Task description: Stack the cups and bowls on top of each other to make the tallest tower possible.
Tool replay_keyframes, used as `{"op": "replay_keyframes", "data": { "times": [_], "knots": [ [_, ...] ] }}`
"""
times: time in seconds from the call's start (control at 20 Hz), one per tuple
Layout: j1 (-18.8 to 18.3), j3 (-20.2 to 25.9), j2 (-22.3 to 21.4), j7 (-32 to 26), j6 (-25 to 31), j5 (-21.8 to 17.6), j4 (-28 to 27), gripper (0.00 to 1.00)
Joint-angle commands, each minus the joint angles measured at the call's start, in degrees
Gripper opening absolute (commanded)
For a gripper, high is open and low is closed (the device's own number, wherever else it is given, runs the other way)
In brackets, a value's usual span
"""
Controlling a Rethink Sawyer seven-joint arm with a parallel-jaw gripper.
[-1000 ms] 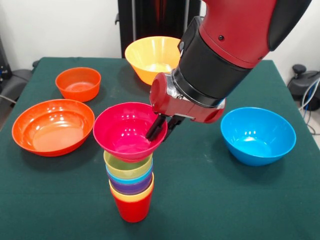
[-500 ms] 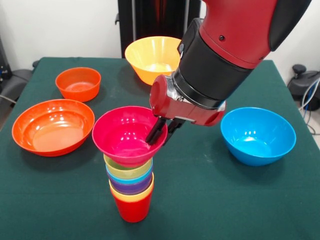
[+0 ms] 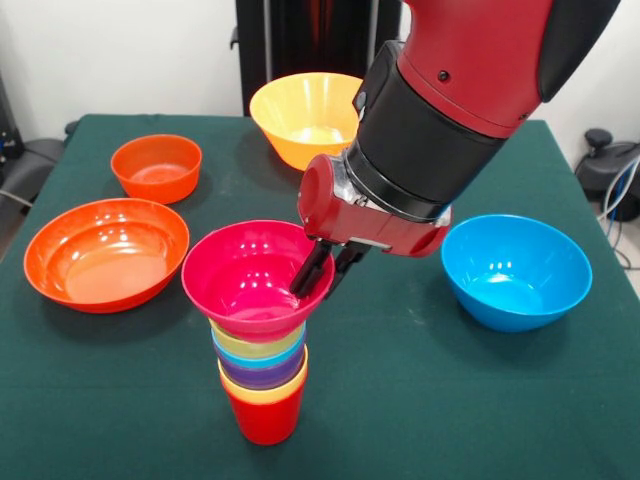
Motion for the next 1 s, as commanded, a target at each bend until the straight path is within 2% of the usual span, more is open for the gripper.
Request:
{"op": "replay_keyframes", "data": {
  "times": [0.05, 0.6, 1.0],
  "knots": [
    [0.4, 5.0, 1.1, 3.1, -1.6, -1.2, 7.1, 0.0],
    [0.3, 4.9, -0.3, 1.8, -2.1, -1.9, 10.3, 0.0],
    [0.2, 4.8, 0.1, 2.3, -3.0, -2.0, 9.8, 0.0]
  ]
}}
